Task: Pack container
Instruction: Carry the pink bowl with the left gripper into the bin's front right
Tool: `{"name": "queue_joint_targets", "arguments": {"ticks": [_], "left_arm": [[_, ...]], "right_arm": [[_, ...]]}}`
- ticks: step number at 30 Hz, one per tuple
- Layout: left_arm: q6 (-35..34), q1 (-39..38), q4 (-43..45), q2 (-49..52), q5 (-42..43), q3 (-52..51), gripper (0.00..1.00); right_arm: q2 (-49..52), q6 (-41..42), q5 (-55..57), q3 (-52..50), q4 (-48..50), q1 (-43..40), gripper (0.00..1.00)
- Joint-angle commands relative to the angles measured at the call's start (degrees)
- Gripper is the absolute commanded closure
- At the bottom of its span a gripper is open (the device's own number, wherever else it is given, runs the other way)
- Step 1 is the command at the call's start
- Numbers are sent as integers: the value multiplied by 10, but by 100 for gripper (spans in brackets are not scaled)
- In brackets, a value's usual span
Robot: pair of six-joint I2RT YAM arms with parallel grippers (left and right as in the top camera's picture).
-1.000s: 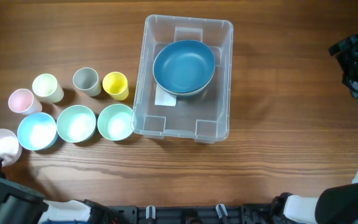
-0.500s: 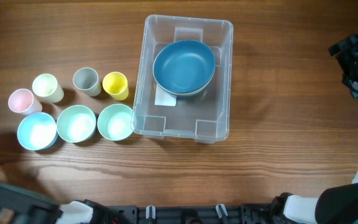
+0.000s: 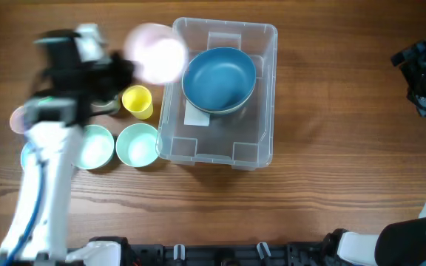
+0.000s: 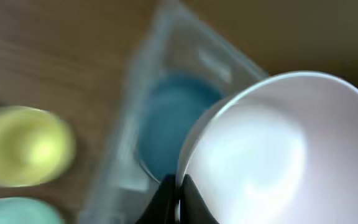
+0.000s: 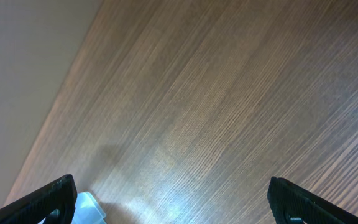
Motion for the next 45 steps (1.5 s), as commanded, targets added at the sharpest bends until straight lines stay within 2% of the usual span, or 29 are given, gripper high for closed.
{"name": "queue_joint_targets", "arguments": {"ticks": [1, 3, 7, 11, 14, 22, 26, 31, 34, 40, 45], "left_arm": [[42, -145, 29, 82, -49, 0, 96], [42, -208, 30, 154, -89, 0, 96], [41, -235, 28, 206, -89, 0, 96], [51, -260, -4, 213, -98, 0, 96], [52, -281, -15, 213, -143, -9, 94], [49, -325, -11, 213, -141, -12, 85], [43, -314, -13, 195, -143, -12, 73], [34, -290, -35, 113, -141, -4, 72], [34, -290, -40, 78, -146, -4, 54], [33, -279, -50, 71, -221, -3, 50], [-43, -178, -92, 31, -235, 8, 42]], "right_arm": [[3, 2, 10, -2, 2, 1, 0], [3, 2, 10, -2, 2, 1, 0], [3, 2, 10, -2, 2, 1, 0], [3, 2, 10, -2, 2, 1, 0], [3, 2, 10, -2, 2, 1, 1], [3, 2, 10, -2, 2, 1, 0], [3, 2, 10, -2, 2, 1, 0], [3, 2, 10, -2, 2, 1, 0], [3, 2, 10, -2, 2, 1, 0], [3, 2, 10, -2, 2, 1, 0], [3, 2, 10, -2, 2, 1, 0]]}}
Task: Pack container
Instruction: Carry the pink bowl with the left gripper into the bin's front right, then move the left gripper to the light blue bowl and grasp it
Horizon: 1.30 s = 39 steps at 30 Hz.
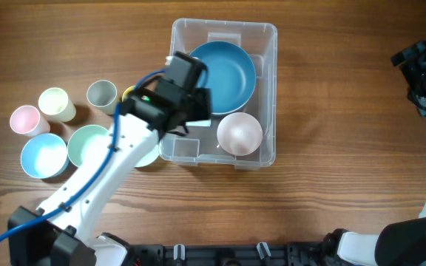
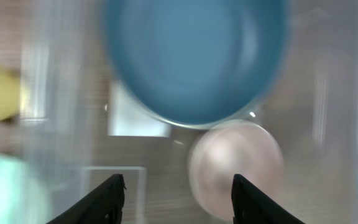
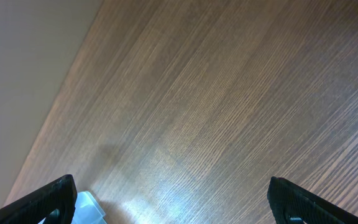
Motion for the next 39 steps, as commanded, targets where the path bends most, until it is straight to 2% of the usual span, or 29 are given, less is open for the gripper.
{"name": "queue_joint_targets", "arguments": {"ticks": [1, 6, 10, 14, 15, 17, 19, 22, 26, 30, 33, 39], "left_arm": [[-64, 98, -32, -48, -26, 12, 42], [-84, 217, -88, -82, -19, 12, 42], [-83, 298, -122, -83, -41, 12, 34], [-21, 413, -135, -82, -53, 12, 29], [-4, 473, -141, -82, -51, 12, 30], [27, 535, -139, -78, -28, 12, 34], [54, 579, -132, -70, 6, 12, 36], [54, 637, -122, -36, 21, 12, 34], [54, 689, -133, 14, 31, 12, 34], [45, 735, -189, 51, 12, 5, 33], [38, 760, -156, 64, 12, -33, 32], [39, 767, -31, 88, 12, -135, 31]], "right_arm": [[3, 2, 10, -2, 2, 1, 0], [3, 2, 10, -2, 2, 1, 0], [3, 2, 10, -2, 2, 1, 0], [3, 2, 10, -2, 2, 1, 0], [3, 2, 10, -2, 2, 1, 0], [3, 2, 10, -2, 2, 1, 0], [3, 2, 10, -2, 2, 1, 1], [3, 2, 10, -2, 2, 1, 0], [3, 2, 10, -2, 2, 1, 0], [3, 2, 10, -2, 2, 1, 0], [3, 2, 10, -2, 2, 1, 0], [3, 2, 10, -2, 2, 1, 1]]}}
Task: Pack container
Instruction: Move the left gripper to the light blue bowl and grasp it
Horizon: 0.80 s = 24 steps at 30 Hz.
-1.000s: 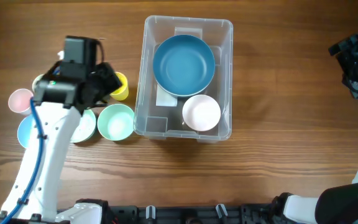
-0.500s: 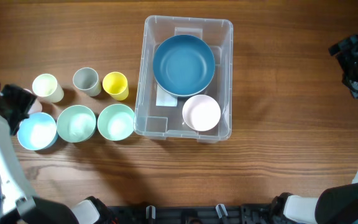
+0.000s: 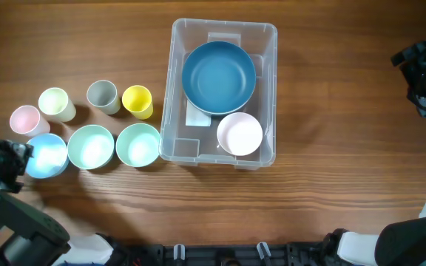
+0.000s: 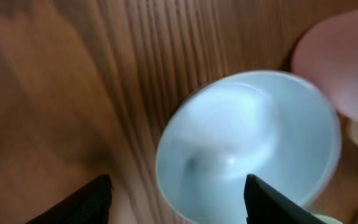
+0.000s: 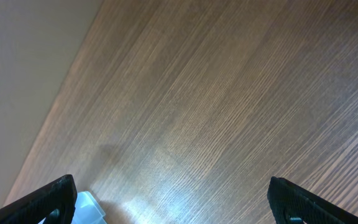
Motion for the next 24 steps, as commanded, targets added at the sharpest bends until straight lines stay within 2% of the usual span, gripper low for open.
{"name": "queue_joint_targets", "arguments": {"ticks": [1, 6, 7, 11, 18, 22, 24], "left_arm": [[1, 2, 55, 16, -1, -60, 33], [0, 2, 78, 17, -16, -80, 64], [0, 2, 78, 17, -26, -80, 73], [0, 3, 72, 17, -39, -80, 94], [-12, 5, -12, -8, -79, -66, 96], [-21, 5, -83, -83, -78, -18, 96], [-14, 5, -104, -126, -43, 14, 96]], "right_arm": [[3, 2, 10, -2, 2, 1, 0], [3, 2, 10, -2, 2, 1, 0], [3, 2, 10, -2, 2, 1, 0], [3, 2, 10, -2, 2, 1, 0], [3, 2, 10, -2, 2, 1, 0], [3, 2, 10, -2, 2, 1, 0], [3, 2, 10, -2, 2, 1, 0]]}}
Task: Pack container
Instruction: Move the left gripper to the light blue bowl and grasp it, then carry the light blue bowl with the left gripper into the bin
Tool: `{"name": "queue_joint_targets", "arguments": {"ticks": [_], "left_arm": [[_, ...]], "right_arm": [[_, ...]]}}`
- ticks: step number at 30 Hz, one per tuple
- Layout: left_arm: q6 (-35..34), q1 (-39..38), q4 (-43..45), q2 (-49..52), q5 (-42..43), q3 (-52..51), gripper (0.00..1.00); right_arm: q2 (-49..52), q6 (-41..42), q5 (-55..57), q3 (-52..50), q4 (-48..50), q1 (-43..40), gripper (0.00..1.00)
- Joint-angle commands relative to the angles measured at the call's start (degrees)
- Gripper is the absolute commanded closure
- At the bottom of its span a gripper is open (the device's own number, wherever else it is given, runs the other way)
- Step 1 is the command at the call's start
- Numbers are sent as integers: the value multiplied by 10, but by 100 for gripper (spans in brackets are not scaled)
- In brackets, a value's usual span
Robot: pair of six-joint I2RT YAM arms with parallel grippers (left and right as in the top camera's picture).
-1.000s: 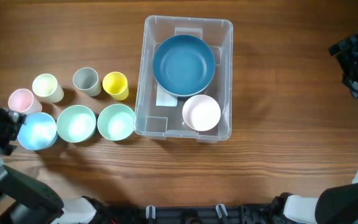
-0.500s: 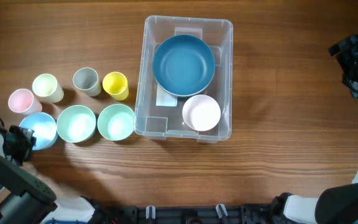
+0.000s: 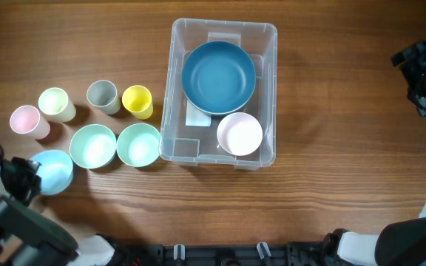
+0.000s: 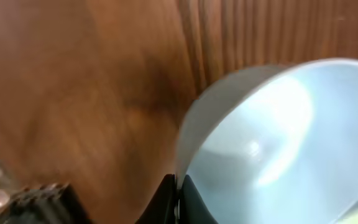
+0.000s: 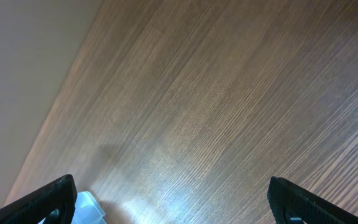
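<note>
A clear plastic container [image 3: 268, 44] stands at the table's middle, holding a large blue bowl [image 3: 218, 77] and a small pink bowl [image 3: 239, 134]. At the far left my left gripper [image 3: 26, 179] is shut on the rim of a light blue bowl [image 3: 52, 171]. In the left wrist view that bowl [image 4: 278, 143] fills the right side, its rim pinched between the fingers [image 4: 178, 202]. My right gripper [image 5: 173, 199] stands wide open over bare wood at the far right edge, nothing between its fingers.
Left of the container stand two mint bowls [image 3: 92, 146] [image 3: 137, 144] and several cups: pink [image 3: 25, 120], pale green [image 3: 54, 103], grey [image 3: 102, 95], yellow [image 3: 137, 100]. The container's corner [image 5: 89, 205] shows in the right wrist view.
My left gripper was open around the light blue bowl; now it is shut on the bowl's rim. The bowl sits slightly lower and to the right. The right arm has not moved.
My left gripper held the pink bowl by its rim beside the container. Then the pink bowl lay in the container's near end and the gripper was open above it. Later the gripper was open at the light blue bowl at far left, and now grips it.
</note>
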Motion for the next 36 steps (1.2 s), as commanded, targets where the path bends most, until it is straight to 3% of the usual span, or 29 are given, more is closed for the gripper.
{"name": "queue_joint_targets", "arguments": {"ticks": [1, 4, 7, 13, 17, 23, 28, 35, 36], "left_arm": [[1, 3, -23, -107, 54, 79, 96], [33, -27, -11, -173, 181, 128, 96], [58, -110, 27, -209, 246, 141, 96], [89, -471, 169, -179, 259, 141, 96], [89, -647, 226, -90, 195, 141, 96], [84, -730, 212, 47, 176, 141, 96], [102, -769, 163, 60, 177, 141, 96], [103, -824, 185, 85, 151, 140, 96], [98, -824, 184, 89, 149, 140, 92]], "right_arm": [[3, 2, 10, -2, 2, 1, 0], [3, 2, 10, -2, 2, 1, 0], [3, 2, 10, -2, 2, 1, 0], [3, 2, 10, -2, 2, 1, 0], [3, 2, 10, -2, 2, 1, 0], [3, 2, 10, -2, 2, 1, 0], [3, 2, 10, -2, 2, 1, 0], [3, 2, 10, -2, 2, 1, 0], [3, 2, 10, -2, 2, 1, 0]]}}
